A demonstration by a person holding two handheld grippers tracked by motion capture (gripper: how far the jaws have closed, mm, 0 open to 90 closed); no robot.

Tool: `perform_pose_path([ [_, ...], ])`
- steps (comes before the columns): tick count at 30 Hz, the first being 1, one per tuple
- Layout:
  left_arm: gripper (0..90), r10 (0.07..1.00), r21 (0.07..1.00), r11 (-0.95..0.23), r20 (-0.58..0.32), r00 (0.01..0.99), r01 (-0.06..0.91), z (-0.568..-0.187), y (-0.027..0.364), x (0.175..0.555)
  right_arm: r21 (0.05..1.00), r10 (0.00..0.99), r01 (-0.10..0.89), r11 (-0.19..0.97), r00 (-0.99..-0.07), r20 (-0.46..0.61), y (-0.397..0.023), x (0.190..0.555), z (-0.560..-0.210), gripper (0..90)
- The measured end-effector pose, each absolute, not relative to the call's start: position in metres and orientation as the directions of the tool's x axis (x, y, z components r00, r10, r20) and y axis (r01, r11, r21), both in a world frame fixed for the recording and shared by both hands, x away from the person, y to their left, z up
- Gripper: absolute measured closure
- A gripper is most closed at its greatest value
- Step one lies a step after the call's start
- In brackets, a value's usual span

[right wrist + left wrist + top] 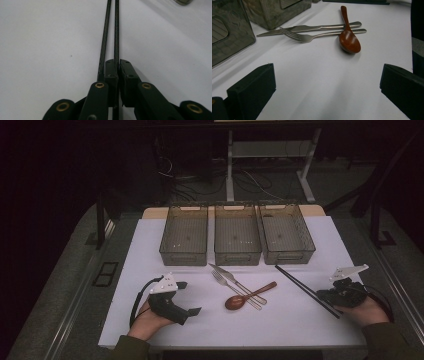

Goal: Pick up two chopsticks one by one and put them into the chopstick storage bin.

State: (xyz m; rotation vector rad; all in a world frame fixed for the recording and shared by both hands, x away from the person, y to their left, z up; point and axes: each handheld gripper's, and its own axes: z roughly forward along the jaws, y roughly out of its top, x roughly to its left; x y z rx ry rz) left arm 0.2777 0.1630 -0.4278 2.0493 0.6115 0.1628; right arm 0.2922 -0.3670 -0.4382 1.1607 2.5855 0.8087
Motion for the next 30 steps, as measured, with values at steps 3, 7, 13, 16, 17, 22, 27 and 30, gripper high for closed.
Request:
perform_pose_path([
  [3, 0.0, 0.483, 0.834, -0.424, -0.123, 0.867, 0.354, -0.428, 0.162, 0.278, 0.549, 0.742, 0.633, 0.545, -0.67, 0.035, -0.365, 0.292, -0.438, 84.2],
  [7, 0.0, 0.48, 0.833, -0.425, -0.123, 0.869, 0.353, -0.428, 0.162, 0.278, 0.548, 0.741, 0.633, 0.547, -0.671, 0.036, -0.365, 0.292, -0.438, 84.6],
  [13, 0.0, 0.479, 0.832, -0.426, -0.125, 0.869, 0.355, -0.429, 0.162, 0.278, 0.549, 0.74, 0.632, 0.547, -0.671, 0.034, -0.366, 0.292, -0.437, 84.9],
  [16, 0.0, 0.48, 0.832, -0.426, -0.126, 0.868, 0.356, -0.429, 0.162, 0.278, 0.552, 0.742, 0.635, 0.54, -0.669, 0.043, -0.368, 0.292, -0.437, 84.9],
  [17, 0.0, 0.479, 0.832, -0.427, -0.126, 0.869, 0.356, -0.429, 0.162, 0.278, 0.556, 0.744, 0.637, 0.534, -0.666, 0.05, -0.368, 0.292, -0.437, 84.9],
  [22, 0.0, 0.474, 0.832, -0.431, -0.121, 0.872, 0.35, -0.429, 0.162, 0.278, 0.566, 0.743, 0.638, 0.522, -0.666, 0.066, -0.372, 0.291, -0.434, 84.9],
  [27, 0.0, 0.475, 0.831, -0.431, -0.121, 0.872, 0.351, -0.429, 0.162, 0.278, 0.592, 0.741, 0.625, 0.508, -0.668, 0.07, -0.377, 0.29, -0.429, 84.9],
  [30, 0.0, 0.474, 0.831, -0.433, -0.12, 0.872, 0.35, -0.429, 0.162, 0.278, 0.611, 0.741, 0.617, 0.496, -0.668, 0.073, -0.38, 0.289, -0.426, 84.9],
])
